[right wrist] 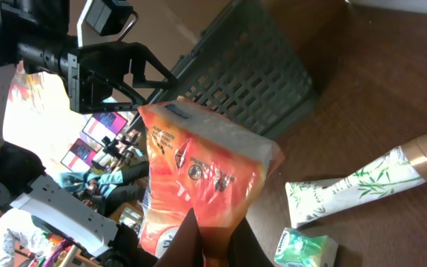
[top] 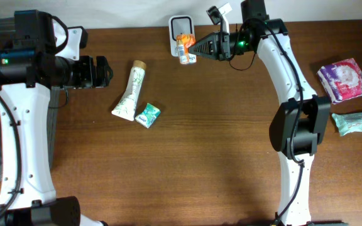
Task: Scan the item barcode
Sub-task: 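Lift the orange packet and hold it in front of the scanner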
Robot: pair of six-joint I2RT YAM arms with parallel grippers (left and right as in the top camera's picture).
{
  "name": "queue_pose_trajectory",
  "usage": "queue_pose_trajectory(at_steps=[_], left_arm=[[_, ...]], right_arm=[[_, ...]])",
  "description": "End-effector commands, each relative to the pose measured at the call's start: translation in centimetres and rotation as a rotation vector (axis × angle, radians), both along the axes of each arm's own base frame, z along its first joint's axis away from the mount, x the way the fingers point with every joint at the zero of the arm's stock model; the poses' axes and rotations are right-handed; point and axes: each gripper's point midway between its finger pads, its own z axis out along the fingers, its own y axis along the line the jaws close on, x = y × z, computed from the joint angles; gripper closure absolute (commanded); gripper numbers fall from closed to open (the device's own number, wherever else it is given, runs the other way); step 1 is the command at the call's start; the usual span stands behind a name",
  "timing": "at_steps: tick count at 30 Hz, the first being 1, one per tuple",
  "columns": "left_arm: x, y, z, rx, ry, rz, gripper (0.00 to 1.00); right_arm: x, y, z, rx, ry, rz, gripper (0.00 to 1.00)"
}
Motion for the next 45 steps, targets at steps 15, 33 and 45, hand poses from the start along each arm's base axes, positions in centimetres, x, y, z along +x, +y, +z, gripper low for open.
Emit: queue_pose_trajectory(at_steps=[15, 33, 45], left_arm=[[0.0, -0.2, 0.1, -0.009, -0.002, -0.007, 0.01], [0.0, -0.2, 0.1, -0.009, -0.002, -0.007, 0.01], [0.0, -0.2, 0.1, -0.009, -0.002, -0.007, 0.01]], right_arm=[[1.4, 1.9, -3.2, -0.329, 0.076, -0.164, 0.96], [14.9, -4.7, -10.5, -1.38, -0.728, -0.801, 0.96], [19.3, 0.7, -9.7, -1.142, -1.09, -0.744, 0.96]])
